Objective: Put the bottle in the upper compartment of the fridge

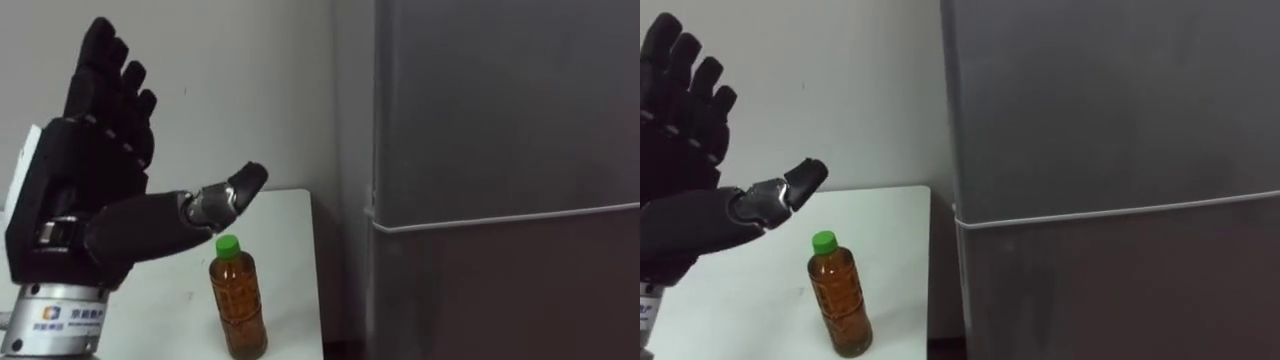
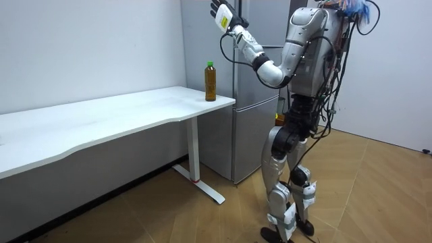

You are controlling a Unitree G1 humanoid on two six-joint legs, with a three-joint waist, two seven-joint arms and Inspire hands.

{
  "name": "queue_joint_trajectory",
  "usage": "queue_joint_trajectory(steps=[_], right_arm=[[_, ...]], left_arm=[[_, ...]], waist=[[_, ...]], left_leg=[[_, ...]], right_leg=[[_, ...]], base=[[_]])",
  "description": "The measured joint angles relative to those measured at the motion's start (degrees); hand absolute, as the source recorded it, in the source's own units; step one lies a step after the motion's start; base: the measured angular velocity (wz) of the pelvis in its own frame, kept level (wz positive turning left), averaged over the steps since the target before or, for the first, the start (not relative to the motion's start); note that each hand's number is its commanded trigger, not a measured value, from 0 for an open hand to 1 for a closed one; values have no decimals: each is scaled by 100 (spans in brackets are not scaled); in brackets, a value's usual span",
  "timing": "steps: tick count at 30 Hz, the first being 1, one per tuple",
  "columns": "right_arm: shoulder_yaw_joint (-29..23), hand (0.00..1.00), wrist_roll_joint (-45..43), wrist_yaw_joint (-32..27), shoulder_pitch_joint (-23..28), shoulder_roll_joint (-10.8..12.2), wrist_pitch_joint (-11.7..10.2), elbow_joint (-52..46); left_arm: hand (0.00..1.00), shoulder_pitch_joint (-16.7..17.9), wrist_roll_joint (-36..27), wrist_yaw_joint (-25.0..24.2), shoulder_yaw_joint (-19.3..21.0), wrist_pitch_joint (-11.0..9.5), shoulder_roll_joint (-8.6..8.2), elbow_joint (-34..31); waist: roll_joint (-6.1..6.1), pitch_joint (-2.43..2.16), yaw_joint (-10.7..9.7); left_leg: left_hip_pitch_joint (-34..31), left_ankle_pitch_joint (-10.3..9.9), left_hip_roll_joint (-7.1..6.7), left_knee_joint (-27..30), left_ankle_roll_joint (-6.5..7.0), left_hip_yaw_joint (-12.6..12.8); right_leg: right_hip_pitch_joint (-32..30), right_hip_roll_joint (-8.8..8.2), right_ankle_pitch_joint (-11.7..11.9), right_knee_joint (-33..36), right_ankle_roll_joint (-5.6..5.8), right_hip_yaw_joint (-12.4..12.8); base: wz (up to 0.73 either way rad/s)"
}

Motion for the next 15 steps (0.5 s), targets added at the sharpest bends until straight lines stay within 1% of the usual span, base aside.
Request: queue_joint_trajectory(steps=[1,3,5,8,10,12,13,15], right_arm=[[5,0,0,0,-6,-3,0,2],[94,0,5,0,-12,-8,-1,3],[108,0,3,0,-23,-11,-1,3],[108,0,34,0,-74,-16,12,31],[108,0,36,0,-96,-21,35,46],[109,0,30,-11,-99,-35,42,47],[110,0,31,-14,-100,-35,45,46],[121,0,31,-14,-109,-36,90,32]], left_arm=[[0,-1,0,-34,-33,1,-1,1],[0,0,6,-159,-215,54,-3,9],[0,0,6,-305,-279,98,-15,22],[0,0,6,-458,-336,162,-24,21],[0,0,5,-526,-364,239,-45,21],[0,1,-43,-640,-453,319,-80,15],[0,1,-43,-696,-465,330,-94,12],[0,0,-40,-821,-556,343,-176,-8]], waist=[[11,-7,-10],[5,1,-24],[9,6,-25],[40,39,-99],[52,48,-116],[83,43,-126],[90,40,-126],[94,34,-124]], left_leg=[[1,0,0,5,0,-3],[4,0,-1,12,0,10],[7,0,3,11,0,19],[5,0,2,-26,1,19],[8,0,2,-27,2,18],[1,1,4,-27,2,34],[-1,1,5,-28,2,38],[-12,1,16,-27,1,62]], right_leg=[[1,0,0,0,0,2],[1,-2,0,-2,0,13],[1,-1,0,-1,0,41],[-5,-2,0,4,0,55],[-5,-1,0,4,0,65],[-26,2,0,6,-1,122],[-31,3,0,6,0,126],[-96,7,0,13,-1,130]], base=[[0],[0],[-4],[-2],[-2],[-3],[-4],[-4]])
